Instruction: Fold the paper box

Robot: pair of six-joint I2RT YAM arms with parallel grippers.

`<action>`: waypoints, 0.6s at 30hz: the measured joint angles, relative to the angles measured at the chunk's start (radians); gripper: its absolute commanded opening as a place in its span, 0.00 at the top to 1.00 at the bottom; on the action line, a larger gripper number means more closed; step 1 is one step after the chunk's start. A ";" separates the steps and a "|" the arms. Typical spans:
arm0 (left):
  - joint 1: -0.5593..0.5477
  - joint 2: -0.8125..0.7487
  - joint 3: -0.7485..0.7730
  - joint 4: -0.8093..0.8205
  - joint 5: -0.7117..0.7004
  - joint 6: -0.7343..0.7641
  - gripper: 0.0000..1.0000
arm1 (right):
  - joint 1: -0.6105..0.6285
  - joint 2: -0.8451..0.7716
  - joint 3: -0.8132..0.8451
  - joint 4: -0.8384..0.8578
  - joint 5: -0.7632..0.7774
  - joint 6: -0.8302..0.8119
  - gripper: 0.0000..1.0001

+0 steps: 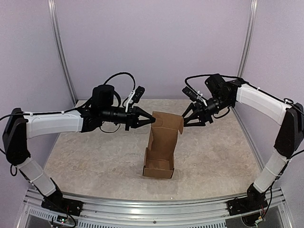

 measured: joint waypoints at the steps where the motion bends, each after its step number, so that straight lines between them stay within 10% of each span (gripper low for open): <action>1: 0.000 0.004 0.005 0.000 0.000 0.000 1.00 | 0.000 -0.001 -0.014 0.024 -0.006 0.026 0.60; 18: -0.001 0.037 0.019 0.014 0.019 -0.031 1.00 | 0.003 -0.068 -0.226 0.478 -0.038 0.421 0.96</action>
